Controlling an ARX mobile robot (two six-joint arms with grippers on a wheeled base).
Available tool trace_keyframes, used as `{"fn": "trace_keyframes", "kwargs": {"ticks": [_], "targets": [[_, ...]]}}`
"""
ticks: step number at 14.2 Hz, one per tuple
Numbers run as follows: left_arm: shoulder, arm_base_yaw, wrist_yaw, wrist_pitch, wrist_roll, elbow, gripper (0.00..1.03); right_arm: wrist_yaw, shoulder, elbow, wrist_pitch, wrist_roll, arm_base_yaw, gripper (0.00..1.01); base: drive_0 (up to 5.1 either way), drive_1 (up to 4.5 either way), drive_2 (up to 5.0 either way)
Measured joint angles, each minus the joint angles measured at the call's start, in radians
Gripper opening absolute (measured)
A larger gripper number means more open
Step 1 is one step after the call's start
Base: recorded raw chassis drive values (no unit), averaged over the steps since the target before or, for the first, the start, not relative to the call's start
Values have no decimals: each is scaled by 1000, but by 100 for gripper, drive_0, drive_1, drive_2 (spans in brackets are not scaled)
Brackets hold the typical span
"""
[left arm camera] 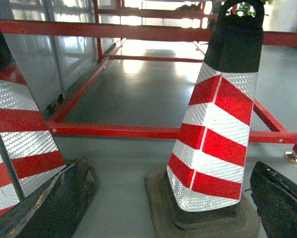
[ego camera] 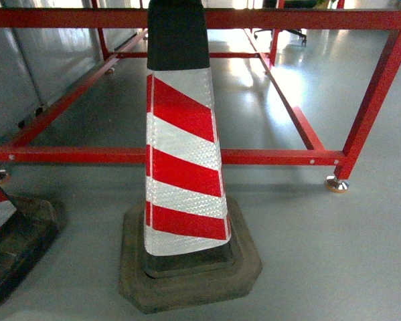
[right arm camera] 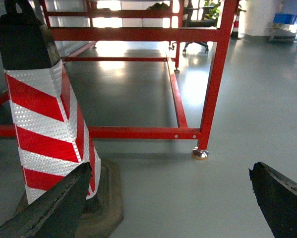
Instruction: Pick blue part to blue bin on bottom shelf
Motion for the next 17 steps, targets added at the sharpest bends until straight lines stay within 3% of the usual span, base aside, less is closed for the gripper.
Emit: {"fn": "trace_keyframes", "kwargs": {"ticks": [17], "targets": [[0, 0, 0, 0, 0, 0, 98, 0, 0, 0, 0, 0, 0, 98, 0, 0, 0]]}}
